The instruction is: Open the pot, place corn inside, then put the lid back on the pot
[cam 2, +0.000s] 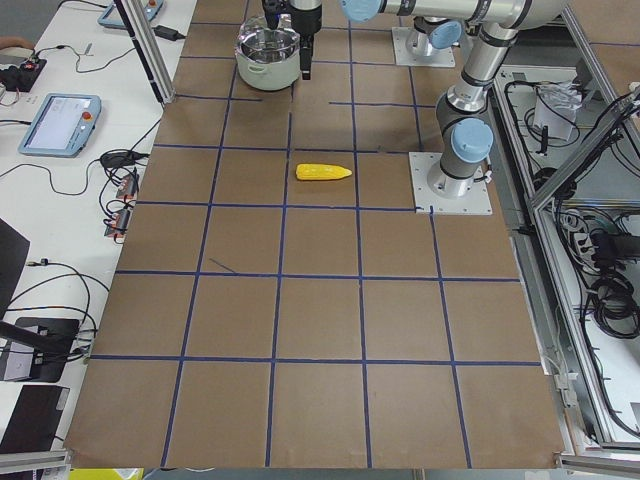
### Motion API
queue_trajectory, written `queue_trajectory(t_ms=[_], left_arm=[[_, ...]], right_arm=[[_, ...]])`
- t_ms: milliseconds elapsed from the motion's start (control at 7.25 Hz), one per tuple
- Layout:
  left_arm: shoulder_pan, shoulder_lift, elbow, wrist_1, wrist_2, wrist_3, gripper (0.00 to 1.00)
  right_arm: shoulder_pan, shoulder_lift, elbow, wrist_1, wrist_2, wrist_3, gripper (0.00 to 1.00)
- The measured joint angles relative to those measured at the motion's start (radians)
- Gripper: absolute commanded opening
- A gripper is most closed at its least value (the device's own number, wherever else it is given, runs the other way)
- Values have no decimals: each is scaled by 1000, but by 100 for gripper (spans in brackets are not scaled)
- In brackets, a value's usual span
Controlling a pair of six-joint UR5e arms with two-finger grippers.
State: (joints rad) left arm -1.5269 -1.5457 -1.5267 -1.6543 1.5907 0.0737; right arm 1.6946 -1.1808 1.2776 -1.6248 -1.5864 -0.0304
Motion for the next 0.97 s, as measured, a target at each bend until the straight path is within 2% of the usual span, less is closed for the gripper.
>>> queue_trajectory(t_ms=[276,414,690,966], left_arm=[[14,3,-27,11,-2,43,100],[41,1,-65,39,-3,110,100],[120,-13,-221,228,-4,208,100],[149,-54,-377,447,-2,240,100]], right_arm=[[-21,-139,-14,142,2,-11,23],[-53,-233,22,198,4,-27,23],[-119,-379,166,228,4,-60,23],[-141,-448,256,212,4,-67,23]])
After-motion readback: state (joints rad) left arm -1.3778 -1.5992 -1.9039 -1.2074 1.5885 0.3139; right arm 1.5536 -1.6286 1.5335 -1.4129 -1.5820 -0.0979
